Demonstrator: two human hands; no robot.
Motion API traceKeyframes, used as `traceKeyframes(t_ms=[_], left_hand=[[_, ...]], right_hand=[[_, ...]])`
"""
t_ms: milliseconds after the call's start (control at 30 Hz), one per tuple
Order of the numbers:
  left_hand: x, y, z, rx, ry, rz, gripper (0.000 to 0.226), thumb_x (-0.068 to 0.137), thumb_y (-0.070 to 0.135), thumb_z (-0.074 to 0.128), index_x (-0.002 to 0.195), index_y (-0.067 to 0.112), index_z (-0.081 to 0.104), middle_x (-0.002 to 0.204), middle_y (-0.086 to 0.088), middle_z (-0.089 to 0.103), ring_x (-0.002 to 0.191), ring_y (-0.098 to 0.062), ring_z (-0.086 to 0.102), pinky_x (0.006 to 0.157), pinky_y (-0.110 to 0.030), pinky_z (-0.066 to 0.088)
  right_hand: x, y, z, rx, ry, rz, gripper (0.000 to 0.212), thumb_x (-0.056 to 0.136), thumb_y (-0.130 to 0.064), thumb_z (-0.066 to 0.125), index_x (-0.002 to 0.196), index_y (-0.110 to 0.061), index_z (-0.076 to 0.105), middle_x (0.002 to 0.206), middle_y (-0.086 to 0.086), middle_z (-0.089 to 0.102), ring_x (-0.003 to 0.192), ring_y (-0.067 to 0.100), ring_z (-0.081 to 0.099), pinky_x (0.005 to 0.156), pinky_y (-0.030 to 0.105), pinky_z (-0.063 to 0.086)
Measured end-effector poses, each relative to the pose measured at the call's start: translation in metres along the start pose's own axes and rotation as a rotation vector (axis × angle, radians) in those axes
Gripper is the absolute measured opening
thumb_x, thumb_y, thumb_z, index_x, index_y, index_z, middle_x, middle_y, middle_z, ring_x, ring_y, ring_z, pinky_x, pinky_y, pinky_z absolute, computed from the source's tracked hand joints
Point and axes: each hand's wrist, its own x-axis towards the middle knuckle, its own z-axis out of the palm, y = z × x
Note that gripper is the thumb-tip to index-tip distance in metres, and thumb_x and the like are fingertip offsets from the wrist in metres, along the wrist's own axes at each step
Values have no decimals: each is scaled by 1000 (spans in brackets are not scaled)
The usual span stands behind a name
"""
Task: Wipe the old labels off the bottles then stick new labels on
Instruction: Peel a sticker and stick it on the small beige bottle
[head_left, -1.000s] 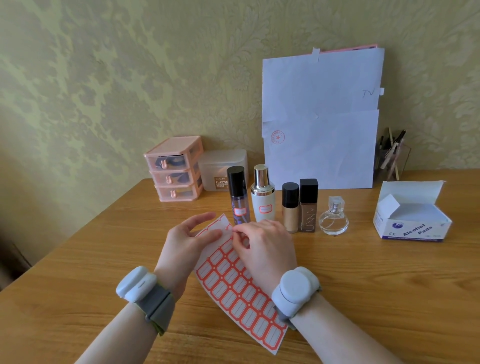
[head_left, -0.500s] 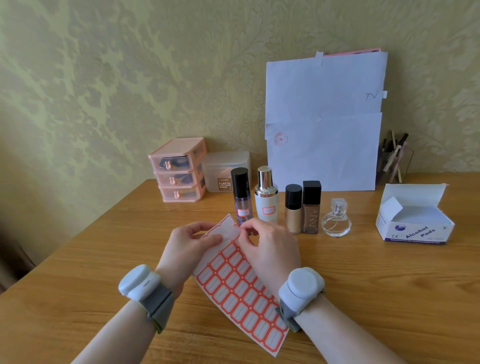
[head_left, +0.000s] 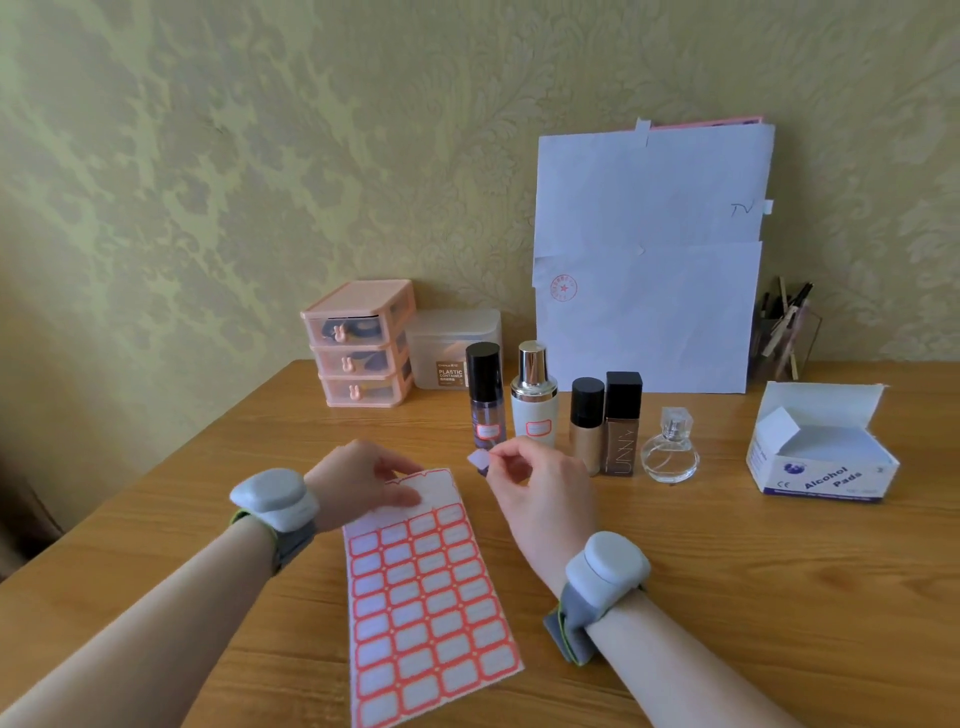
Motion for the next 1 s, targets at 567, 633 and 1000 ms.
traceKeyframes(t_ms=[567,633,1000], left_hand=[[-39,121,57,-1023,245,-69,26,92,33,70,89,8,79,84,-9,78,62,-14,69,57,-30,59],[-39,125,61,-1026,242,-58,22,91,30,71,89,9,79,83,-8,78,59,-12,68,56,-30,59],[-29,145,83,-779,247,86,14,93,17,66,83,14,75,75,-2,76,59,-12,68,56,-27,55]], right_hand=[[-1,10,-46,-281,46,-199,11,87,-38,62,84,-29,69,70,-10,69,61,12,62,51,26,46],[-4,9,-54,-307,74,-263,10,85,-34,62,84,-29,69,70,-11,68,59,13,61,51,26,46],[-6,27,-95,-99,25,-87,17,90,-32,62,100,-30,74,83,-20,71,64,3,61,61,28,53]])
